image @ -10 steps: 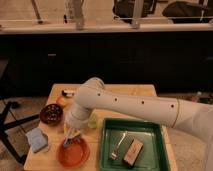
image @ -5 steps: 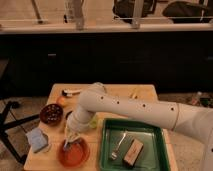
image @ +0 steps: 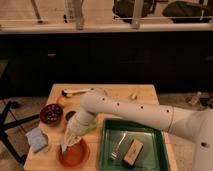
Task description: Place towel in red bowl
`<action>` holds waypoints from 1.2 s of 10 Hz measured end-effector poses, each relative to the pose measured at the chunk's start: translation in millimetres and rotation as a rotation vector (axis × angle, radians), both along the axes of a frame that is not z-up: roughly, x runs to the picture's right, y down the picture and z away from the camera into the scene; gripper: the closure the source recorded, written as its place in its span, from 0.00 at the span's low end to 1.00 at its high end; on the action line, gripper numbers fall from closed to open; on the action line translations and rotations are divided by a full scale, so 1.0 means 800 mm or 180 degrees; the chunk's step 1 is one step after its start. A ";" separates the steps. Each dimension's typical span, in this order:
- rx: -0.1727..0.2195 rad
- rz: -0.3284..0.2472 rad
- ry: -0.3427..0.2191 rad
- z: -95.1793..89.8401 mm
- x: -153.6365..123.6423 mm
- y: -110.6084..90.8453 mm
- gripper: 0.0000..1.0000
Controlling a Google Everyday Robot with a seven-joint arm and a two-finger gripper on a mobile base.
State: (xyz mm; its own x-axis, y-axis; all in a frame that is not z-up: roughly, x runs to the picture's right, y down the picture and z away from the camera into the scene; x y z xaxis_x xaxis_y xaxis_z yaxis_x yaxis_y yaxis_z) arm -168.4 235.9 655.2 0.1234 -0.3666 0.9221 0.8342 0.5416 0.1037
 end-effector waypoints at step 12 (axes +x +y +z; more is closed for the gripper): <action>-0.0236 0.0027 0.0027 -0.002 0.020 0.023 0.77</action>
